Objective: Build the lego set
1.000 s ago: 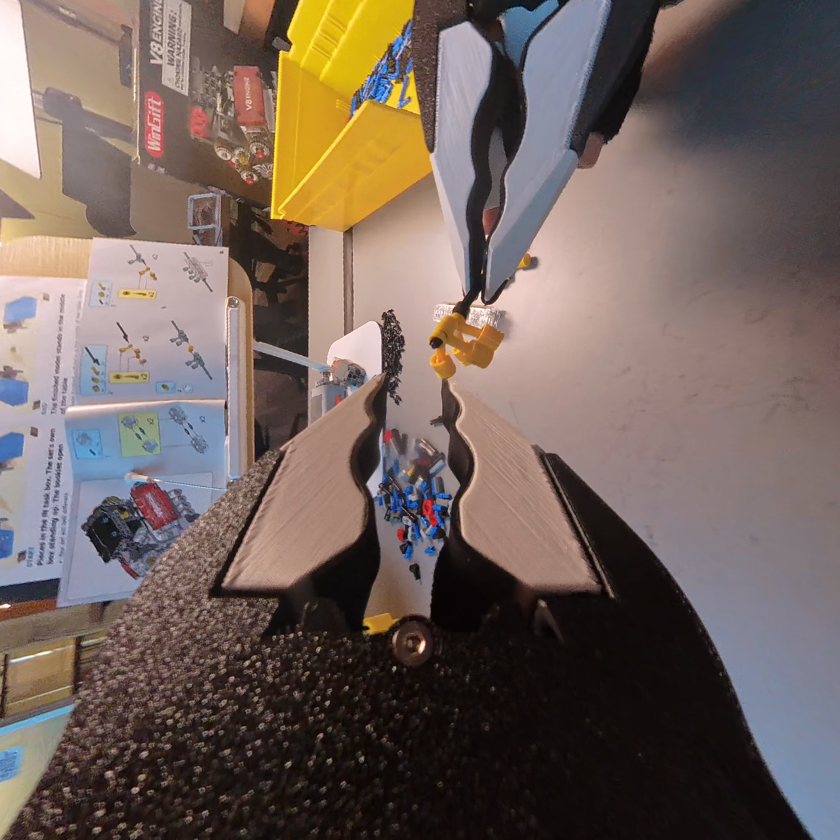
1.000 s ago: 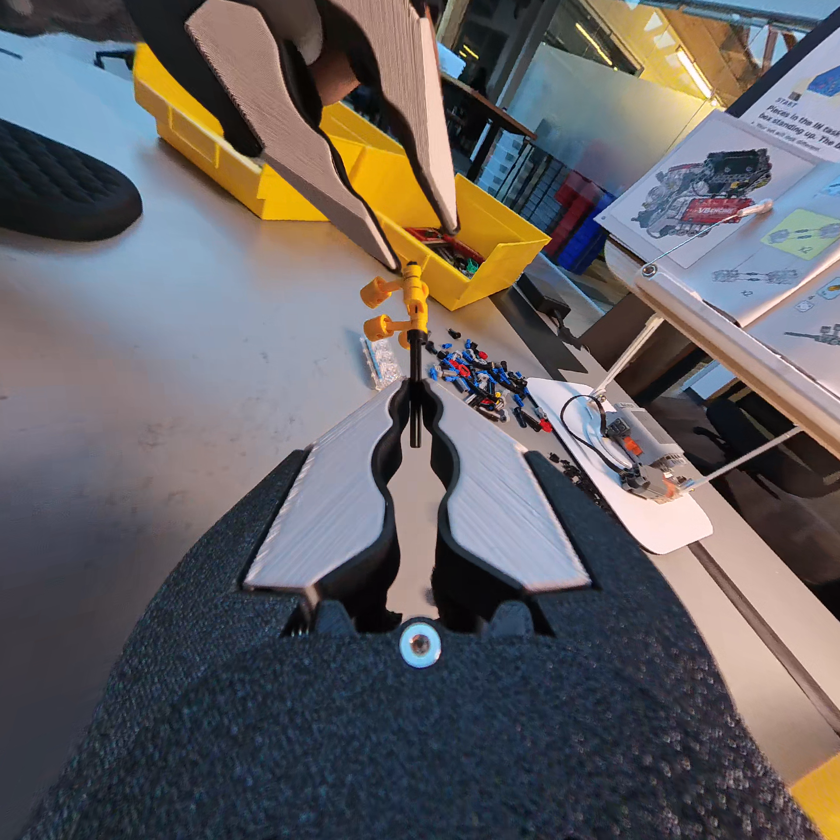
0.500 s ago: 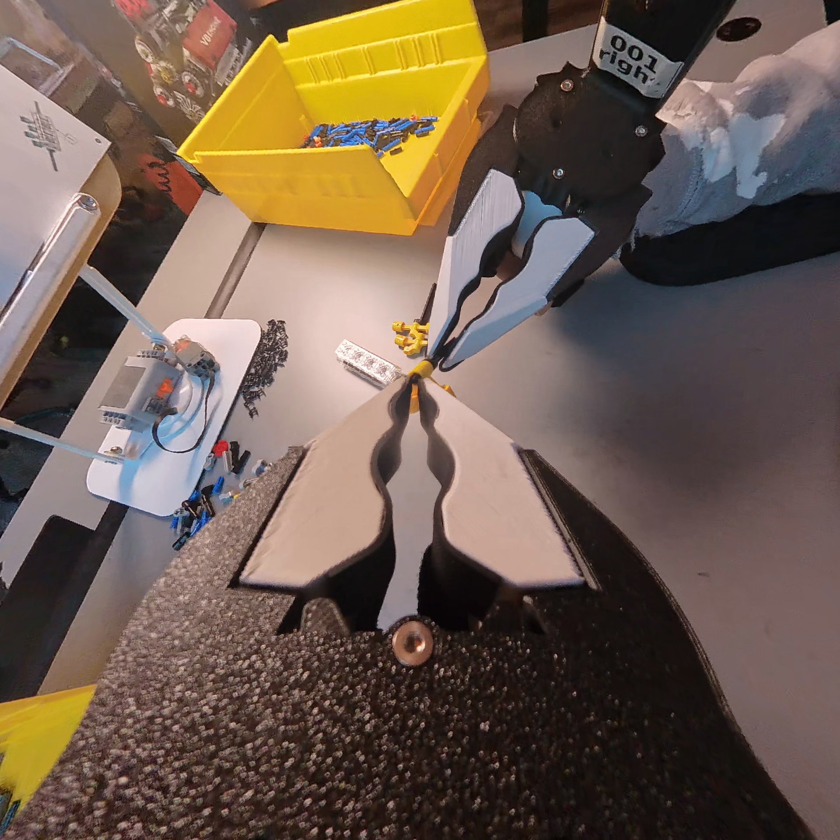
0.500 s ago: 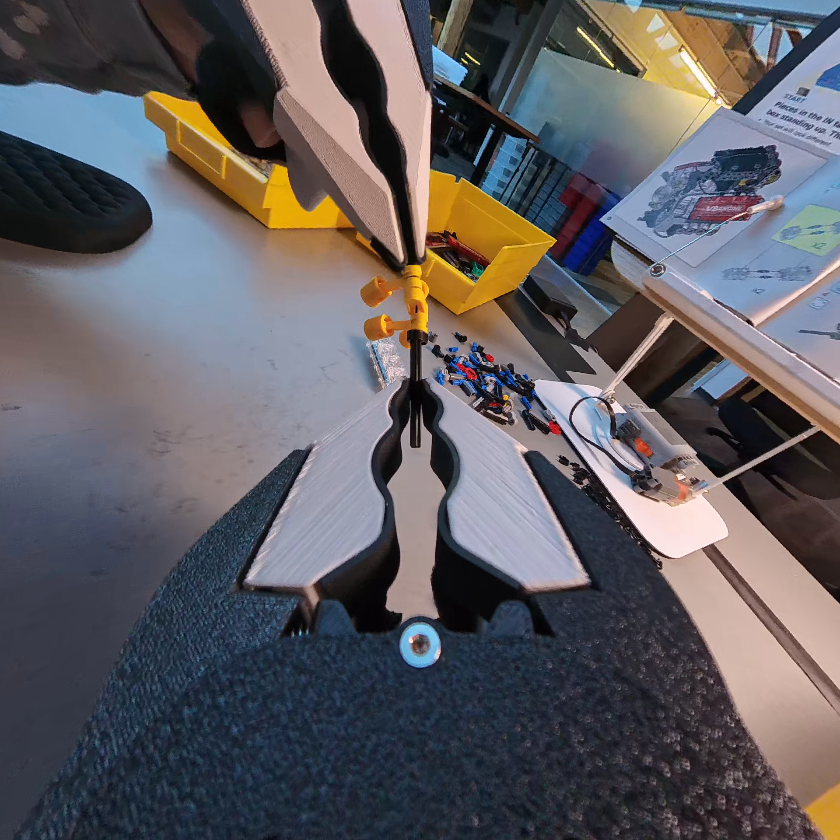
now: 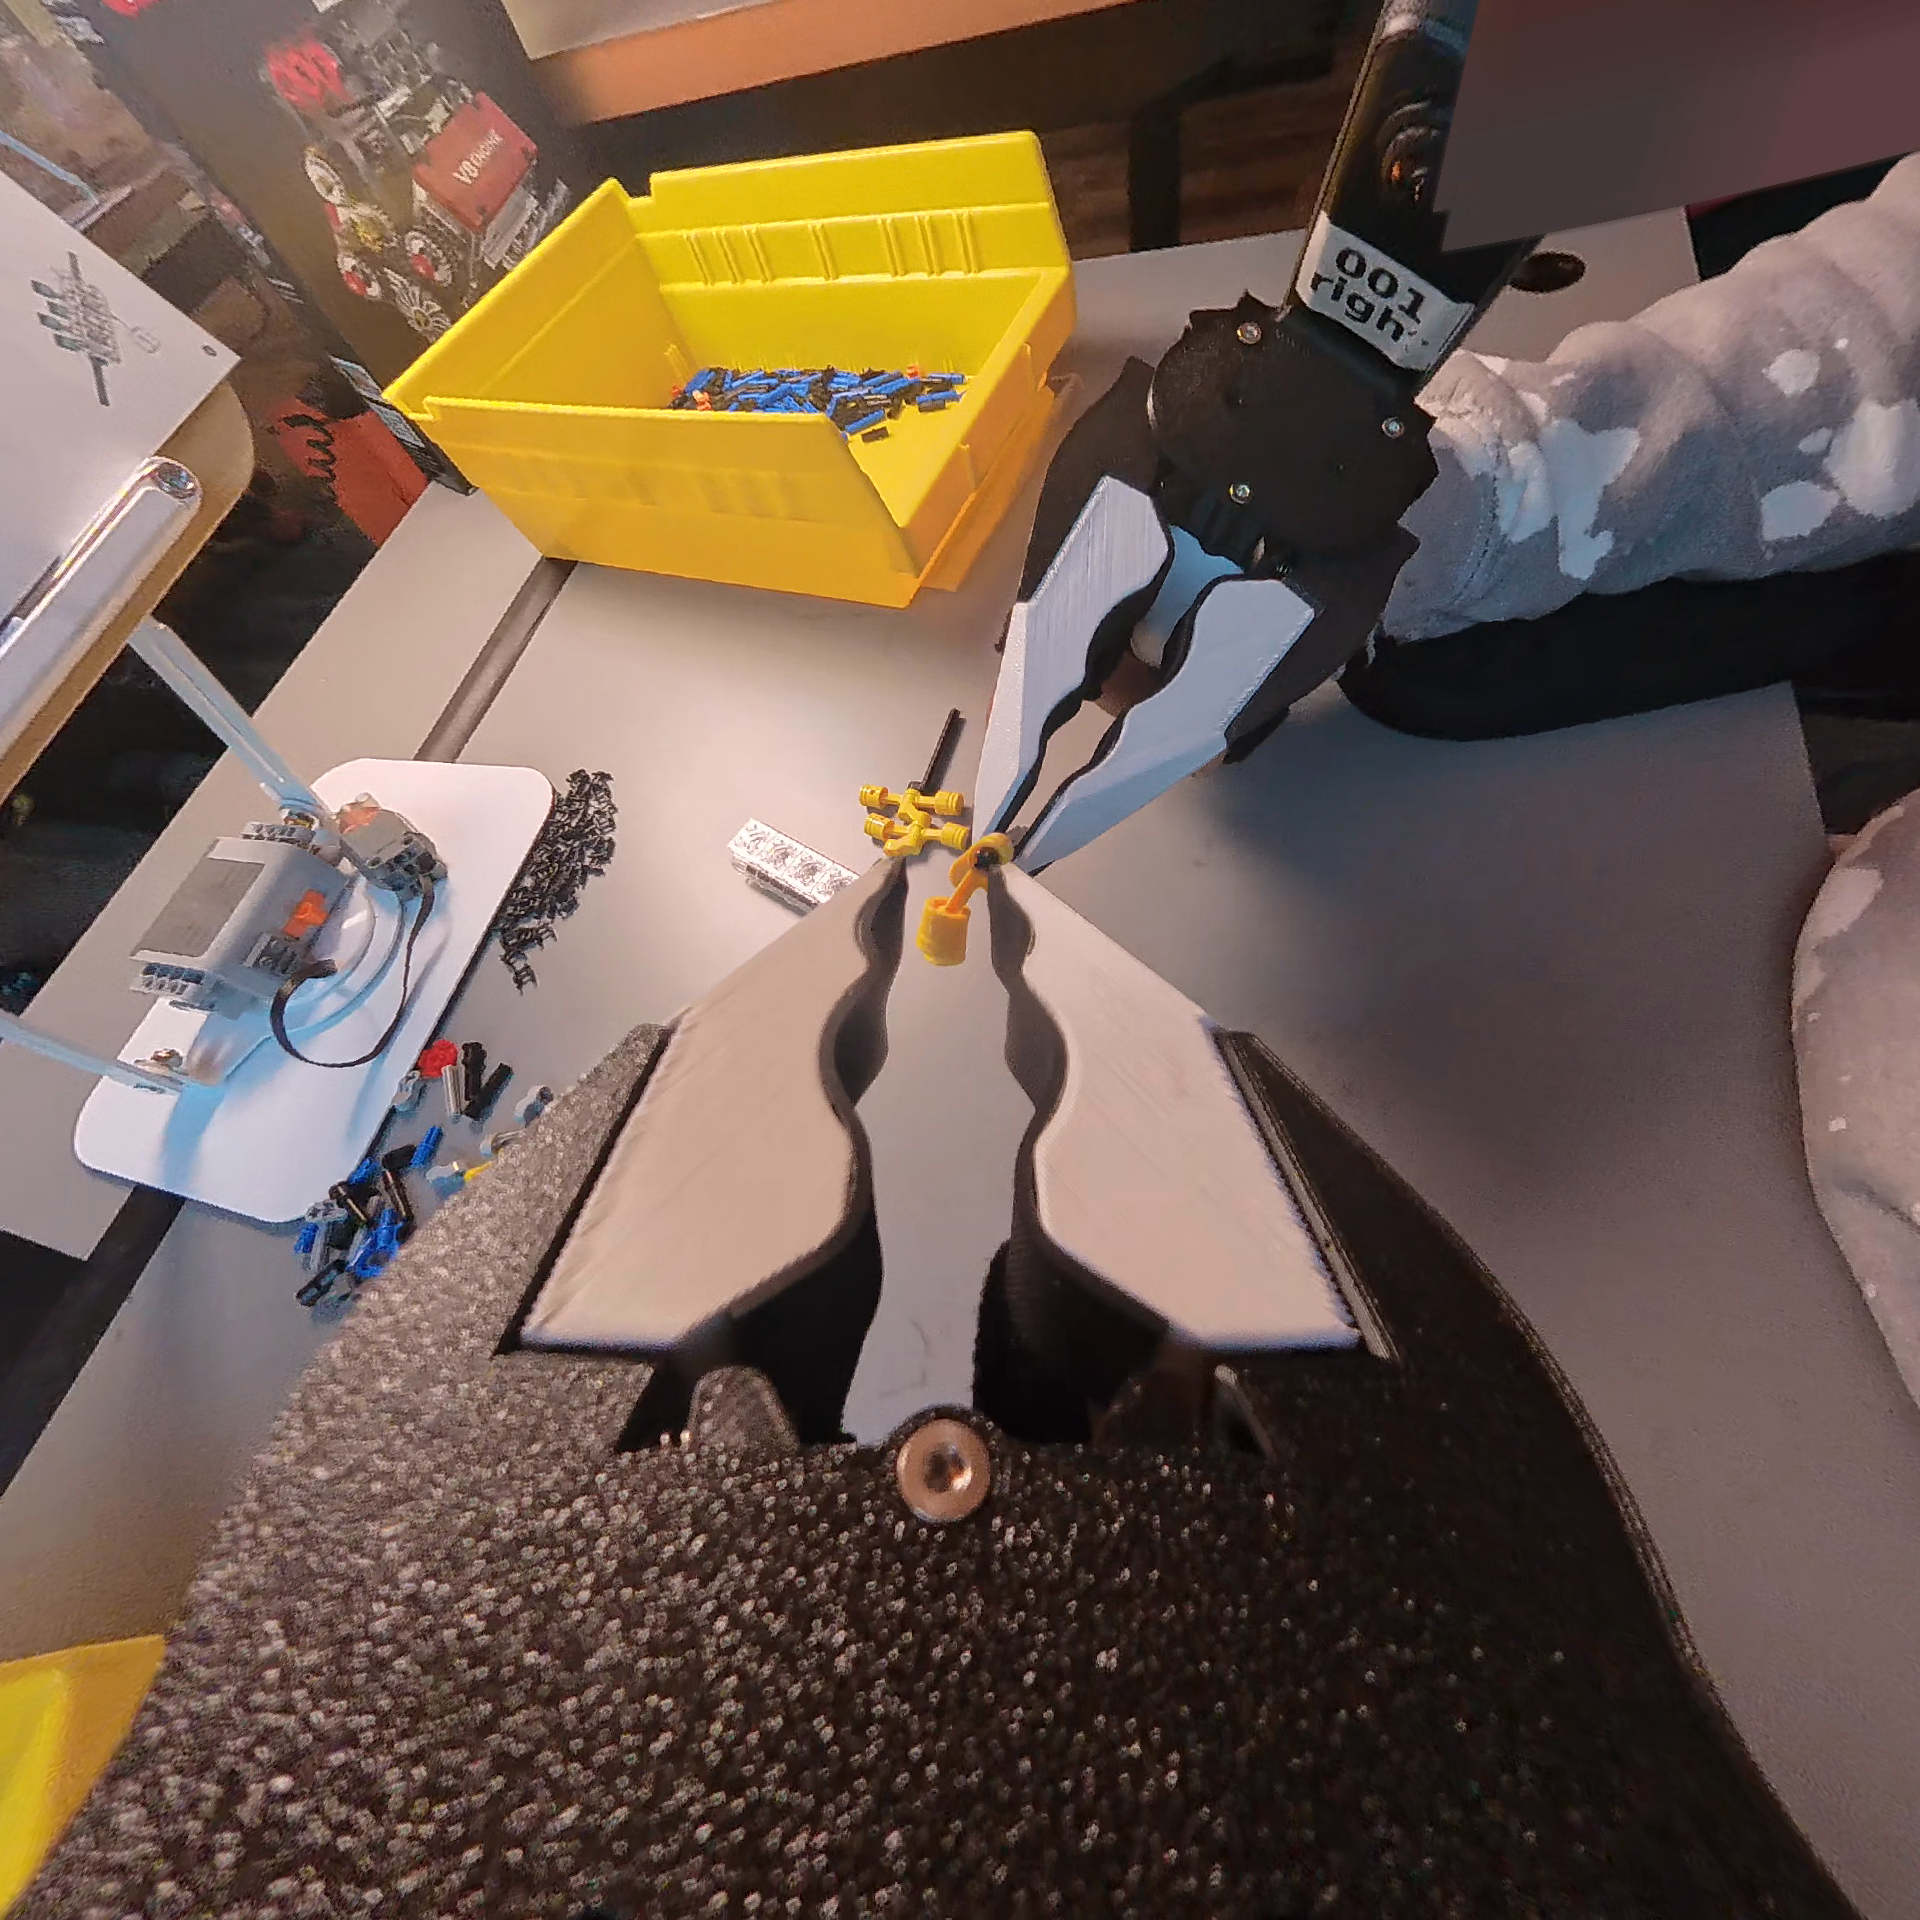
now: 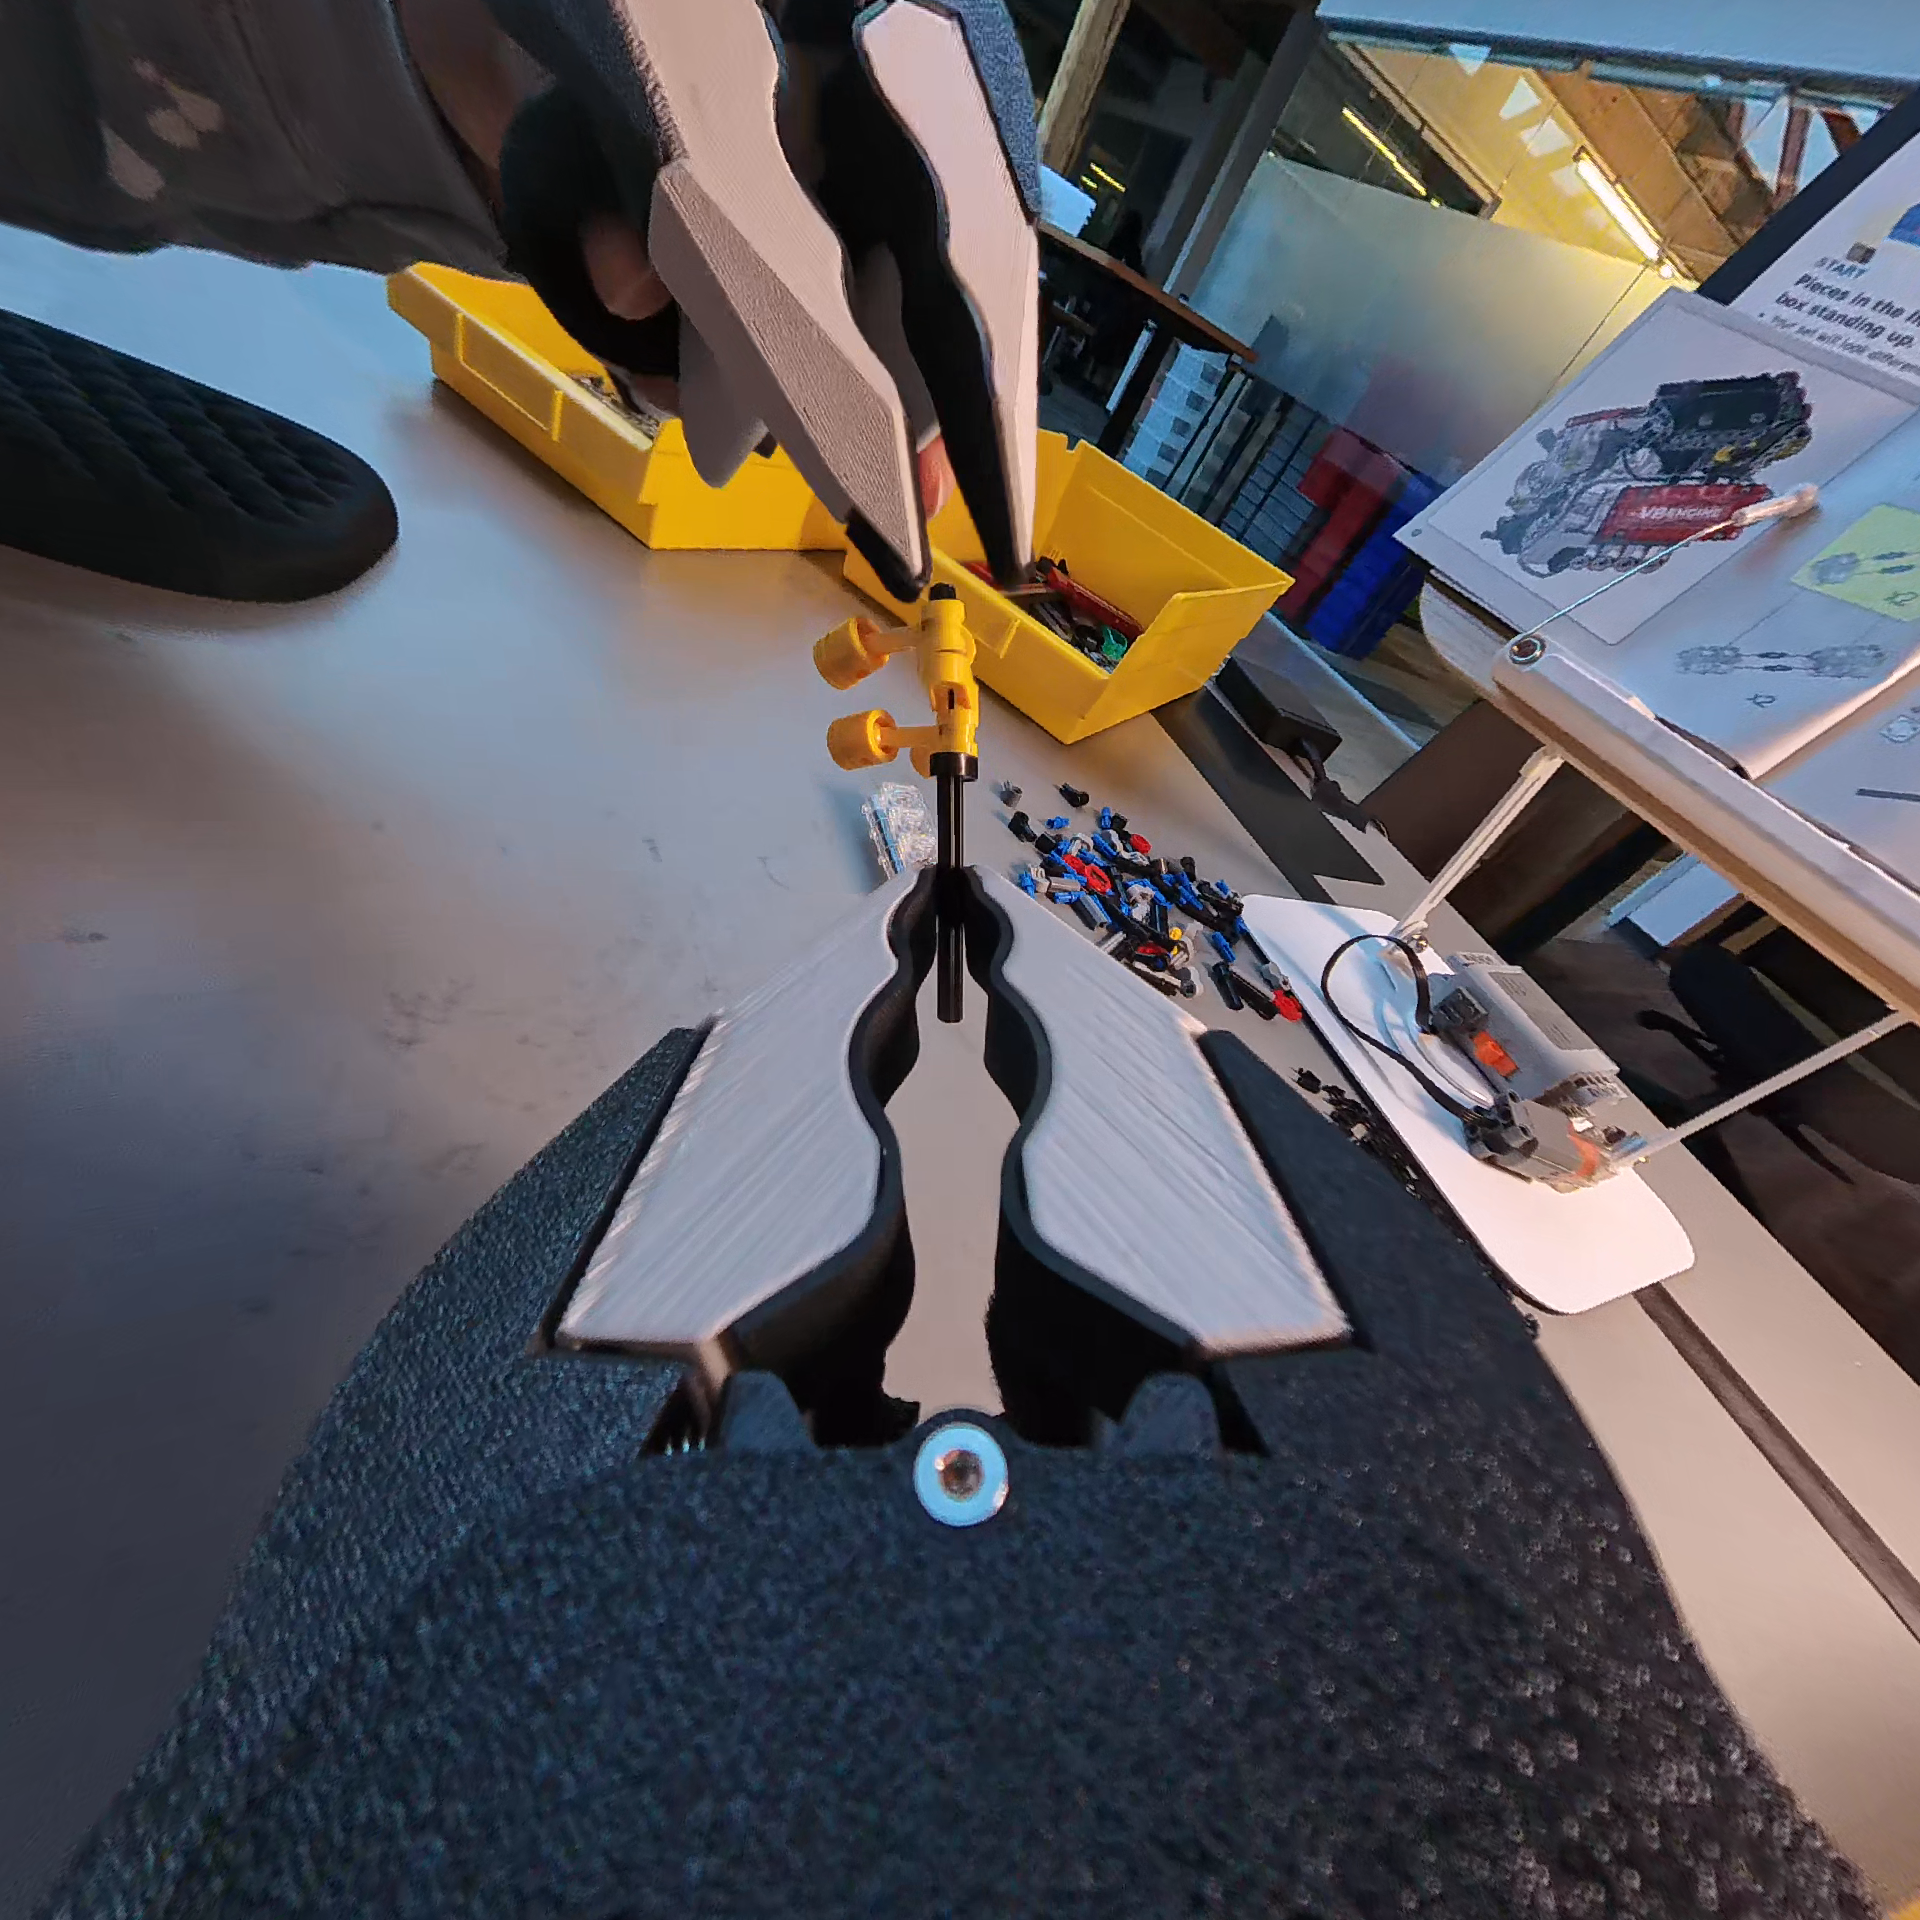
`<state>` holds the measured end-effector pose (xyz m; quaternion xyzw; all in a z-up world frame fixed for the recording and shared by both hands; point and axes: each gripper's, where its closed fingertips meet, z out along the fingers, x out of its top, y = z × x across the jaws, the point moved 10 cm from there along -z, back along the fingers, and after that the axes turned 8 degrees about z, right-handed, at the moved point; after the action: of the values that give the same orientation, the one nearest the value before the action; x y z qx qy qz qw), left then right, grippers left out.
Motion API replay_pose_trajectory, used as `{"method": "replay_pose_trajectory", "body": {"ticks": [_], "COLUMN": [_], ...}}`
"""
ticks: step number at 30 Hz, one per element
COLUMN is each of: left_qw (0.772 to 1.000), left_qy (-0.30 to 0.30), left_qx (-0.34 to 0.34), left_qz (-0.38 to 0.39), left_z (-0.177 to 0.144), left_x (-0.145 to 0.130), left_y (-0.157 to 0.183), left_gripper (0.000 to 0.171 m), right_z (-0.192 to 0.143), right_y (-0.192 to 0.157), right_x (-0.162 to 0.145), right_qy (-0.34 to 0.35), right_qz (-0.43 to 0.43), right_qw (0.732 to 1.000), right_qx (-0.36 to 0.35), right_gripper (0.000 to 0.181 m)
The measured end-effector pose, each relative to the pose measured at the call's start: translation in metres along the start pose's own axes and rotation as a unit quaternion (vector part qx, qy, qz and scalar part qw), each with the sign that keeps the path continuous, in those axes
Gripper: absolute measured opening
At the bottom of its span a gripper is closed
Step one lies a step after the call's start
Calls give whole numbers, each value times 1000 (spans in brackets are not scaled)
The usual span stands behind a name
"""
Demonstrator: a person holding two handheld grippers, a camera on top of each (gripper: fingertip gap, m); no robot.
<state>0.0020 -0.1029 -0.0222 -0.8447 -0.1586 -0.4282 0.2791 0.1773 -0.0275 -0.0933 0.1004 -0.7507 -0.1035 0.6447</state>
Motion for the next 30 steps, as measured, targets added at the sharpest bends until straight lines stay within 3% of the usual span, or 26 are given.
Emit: {"method": "replay_pose_trajectory", "body": {"ticks": [9,16,20,30], "left_qw": [999,996,996,988], "left_qy": [35,87,86,118], "left_qx": [3,-1,16,-52], "left_qz": [-26,-25,-35,-81], "left_z": [-3,-12,-17,-6], "left_x": [-1,9,6,5], "left_y": [5,-2,-6,6], "left_gripper": [9,11,10,14], "right_z": [-1,-6,-8,-6], "right_y": [2,7,10,9], "right_x": [0,6,6,4], "right_qy": [19,99,106,97], "right_qz": [38,181,187,189], "right_qw": [999,971,969,970], "right_qx": [18,123,122,121], "right_gripper": [4,4,4,4]}}
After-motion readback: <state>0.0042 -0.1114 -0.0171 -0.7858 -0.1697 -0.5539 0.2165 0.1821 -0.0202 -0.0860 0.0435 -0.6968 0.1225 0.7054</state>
